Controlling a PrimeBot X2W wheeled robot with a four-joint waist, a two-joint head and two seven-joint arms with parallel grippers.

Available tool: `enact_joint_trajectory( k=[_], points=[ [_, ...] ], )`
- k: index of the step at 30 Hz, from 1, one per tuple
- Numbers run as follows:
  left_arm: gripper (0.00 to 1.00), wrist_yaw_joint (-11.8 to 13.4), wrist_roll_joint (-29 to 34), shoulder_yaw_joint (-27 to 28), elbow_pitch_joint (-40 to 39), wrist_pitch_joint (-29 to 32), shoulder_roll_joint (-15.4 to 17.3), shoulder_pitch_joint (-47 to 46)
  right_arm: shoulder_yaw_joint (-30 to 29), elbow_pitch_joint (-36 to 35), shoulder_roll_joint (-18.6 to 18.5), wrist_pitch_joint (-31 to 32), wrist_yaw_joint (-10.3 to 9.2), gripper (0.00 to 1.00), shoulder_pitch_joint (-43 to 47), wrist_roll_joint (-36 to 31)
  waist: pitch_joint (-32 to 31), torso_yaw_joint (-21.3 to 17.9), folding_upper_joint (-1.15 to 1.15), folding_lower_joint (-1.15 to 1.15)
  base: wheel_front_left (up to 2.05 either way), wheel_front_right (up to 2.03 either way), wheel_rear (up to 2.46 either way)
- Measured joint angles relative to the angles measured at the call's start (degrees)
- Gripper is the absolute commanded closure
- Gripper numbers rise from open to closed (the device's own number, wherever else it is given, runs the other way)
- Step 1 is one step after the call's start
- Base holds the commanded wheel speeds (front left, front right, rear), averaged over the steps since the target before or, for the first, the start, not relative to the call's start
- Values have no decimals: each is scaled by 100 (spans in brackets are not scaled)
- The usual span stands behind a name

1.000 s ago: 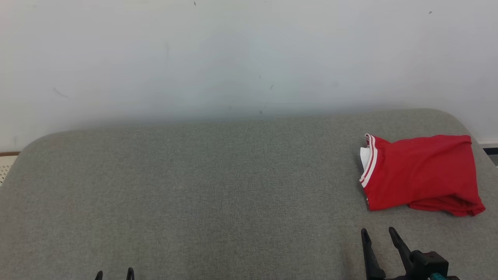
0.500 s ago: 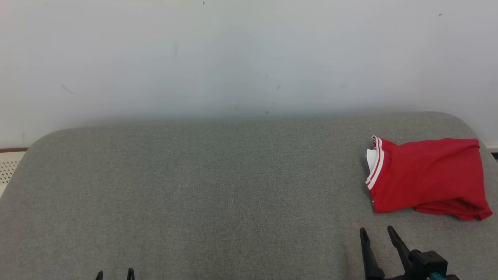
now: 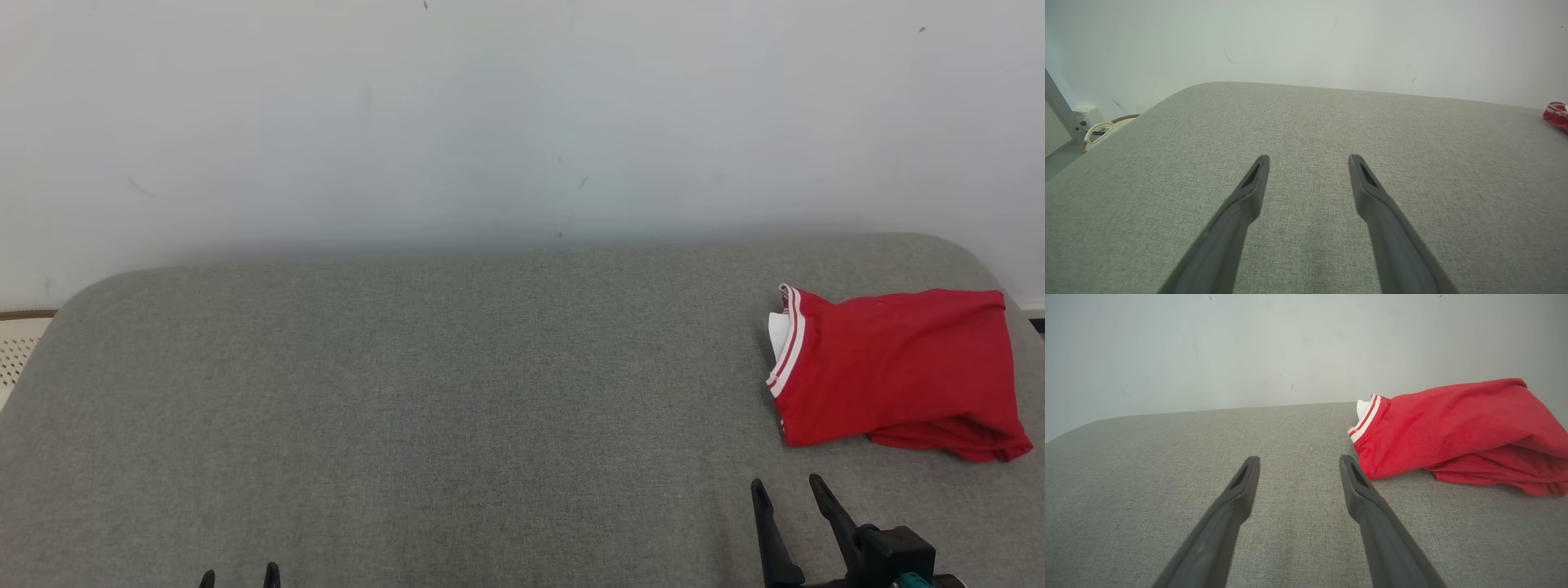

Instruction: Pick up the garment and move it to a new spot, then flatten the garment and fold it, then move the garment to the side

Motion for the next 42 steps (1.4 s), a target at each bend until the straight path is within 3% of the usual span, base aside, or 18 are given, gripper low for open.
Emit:
enact_joint_trajectory(
  k=[14, 15, 21, 42],
  points=[
    [0, -48, 15, -18, -22, 0, -1, 32, -8, 31, -10, 0, 0, 0, 0, -15, -36, -20, 0, 0, 0, 0, 0],
    [100, -62, 3, -23, -65, 0, 0, 32, -10, 32, -12, 0, 0, 100, 0, -23, -37, -20, 0, 0, 0, 0, 0],
    [100, -65, -132, -14, 242, 107, -47, 91, -30, 285, 20, 93, 0, 100, 213, 146, -29, -14, 1, 0, 0, 0, 0],
    [100, -260, -2360, 27, 232, 601, -45, -43, -454, 127, 108, 623, 0, 100, 111, 2305, 57, 54, 1, 1, 0, 0, 0]
  ],
)
